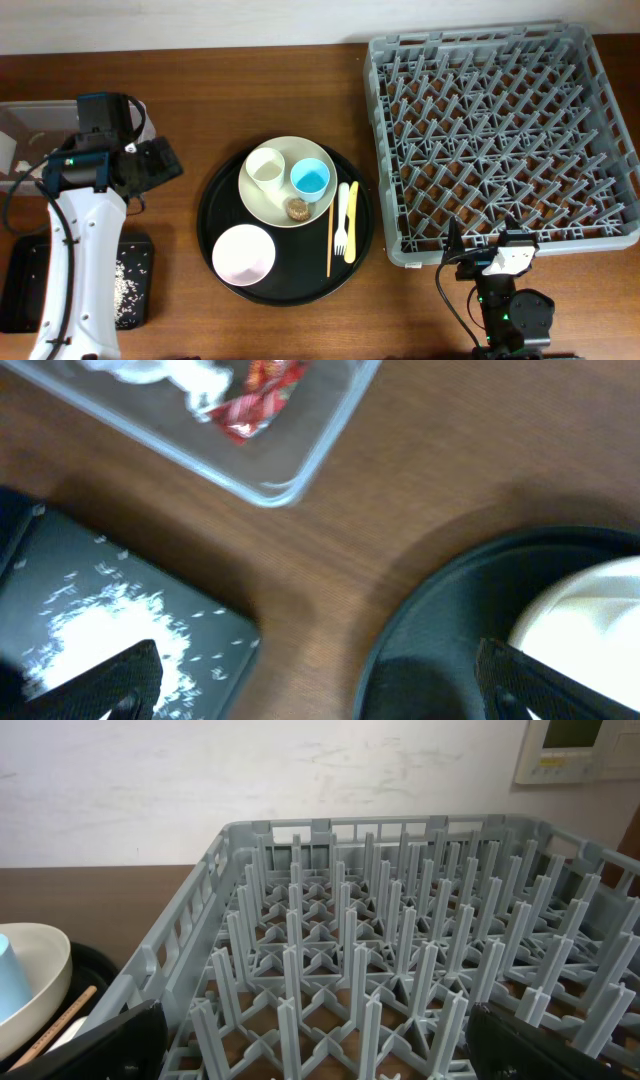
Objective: Sort waste into correct bins and load items into the dishwasher rack
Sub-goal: 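Raise the left gripper and move it toward the cream plate, then lower the left gripper onto the white cup and grasp it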
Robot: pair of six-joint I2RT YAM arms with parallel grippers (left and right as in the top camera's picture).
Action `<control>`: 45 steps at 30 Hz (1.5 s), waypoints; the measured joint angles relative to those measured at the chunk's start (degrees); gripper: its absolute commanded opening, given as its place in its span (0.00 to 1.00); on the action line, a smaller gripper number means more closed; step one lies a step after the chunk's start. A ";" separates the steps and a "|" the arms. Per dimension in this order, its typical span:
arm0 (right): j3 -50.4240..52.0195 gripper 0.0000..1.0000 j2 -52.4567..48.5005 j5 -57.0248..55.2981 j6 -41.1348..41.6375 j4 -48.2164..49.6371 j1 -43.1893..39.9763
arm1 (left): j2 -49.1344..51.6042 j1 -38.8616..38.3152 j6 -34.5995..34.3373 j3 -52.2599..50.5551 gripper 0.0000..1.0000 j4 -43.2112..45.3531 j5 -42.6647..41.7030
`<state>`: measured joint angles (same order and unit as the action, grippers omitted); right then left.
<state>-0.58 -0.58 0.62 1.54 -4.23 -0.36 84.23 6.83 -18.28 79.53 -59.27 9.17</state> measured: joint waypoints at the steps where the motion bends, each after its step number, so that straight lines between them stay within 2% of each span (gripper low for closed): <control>1: 0.00 0.99 0.00 0.00 -0.02 0.00 0.00 | 0.00 0.00 0.00 0.00 0.99 -0.39 -5.14; 2: 0.00 0.98 0.00 0.00 -0.02 0.00 0.00 | 0.00 0.00 0.00 0.00 0.97 -0.46 -10.36; 3: 0.00 0.98 0.00 0.02 0.00 0.00 0.00 | 0.00 0.00 0.00 0.00 0.90 -0.28 -11.89; 4: 0.00 0.98 0.00 0.00 -0.02 0.00 0.00 | 0.00 0.00 0.00 0.00 0.90 0.20 -14.86; 5: 0.00 0.98 0.00 0.00 0.00 0.00 0.00 | 0.00 0.00 -0.20 0.00 0.99 0.22 -16.65; 7: 0.00 0.98 0.00 0.00 0.00 0.00 0.00 | 0.00 0.00 -0.31 0.00 0.99 0.28 -18.91; 8: 0.00 0.98 0.00 0.00 0.00 0.00 0.00 | 0.00 0.00 -0.31 0.00 0.90 0.37 -19.74; 9: 0.00 0.98 0.00 0.00 0.00 0.00 0.00 | 0.00 -0.13 -0.31 0.00 0.49 0.44 -20.55; 10: 0.00 0.98 0.00 0.00 0.00 0.00 0.00 | 0.00 -1.22 -0.42 -0.02 0.44 1.60 -21.33; 14: 0.00 0.98 0.02 0.02 0.00 -0.02 0.00 | 4.96 -10.97 -0.63 -0.02 0.40 6.78 -22.45; 15: 0.00 0.98 0.04 0.00 -0.02 0.00 0.00 | 6.73 -13.00 -0.63 -0.02 0.28 8.48 -22.51; 18: 0.00 0.98 0.00 0.00 0.00 0.00 0.00 | 14.16 -17.81 -0.83 -0.02 0.28 11.15 -20.74; 22: 0.00 0.98 0.00 0.00 0.02 0.00 0.00 | 16.24 -17.75 -1.97 -0.02 0.34 12.04 -17.42; 26: 0.00 0.98 0.00 0.00 -0.02 0.00 0.00 | 16.52 -17.75 -4.63 -0.02 0.35 12.39 -13.40; 32: 0.00 0.99 0.00 0.00 0.00 0.00 0.00 | 22.45 -17.75 -5.79 -0.02 0.33 13.22 -13.70; 34: 0.00 0.98 0.00 0.00 0.00 0.00 0.00 | 22.45 -17.75 -5.84 -0.02 0.24 13.27 -13.86; 37: 0.00 0.98 0.00 0.00 0.04 0.00 0.00 | 22.45 -17.75 -6.38 -0.02 0.17 13.27 -13.90; 41: 0.00 0.98 0.00 0.00 -0.04 0.00 0.00 | 22.45 -17.75 -6.54 -0.02 0.01 13.27 -14.12; 45: 0.00 0.98 0.00 0.00 0.00 0.00 0.00 | 22.45 -17.75 -6.54 -0.02 0.01 13.27 -14.49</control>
<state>-0.58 -0.58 0.62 1.54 -4.23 -0.36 106.67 -10.92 -24.82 79.50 -46.00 -5.32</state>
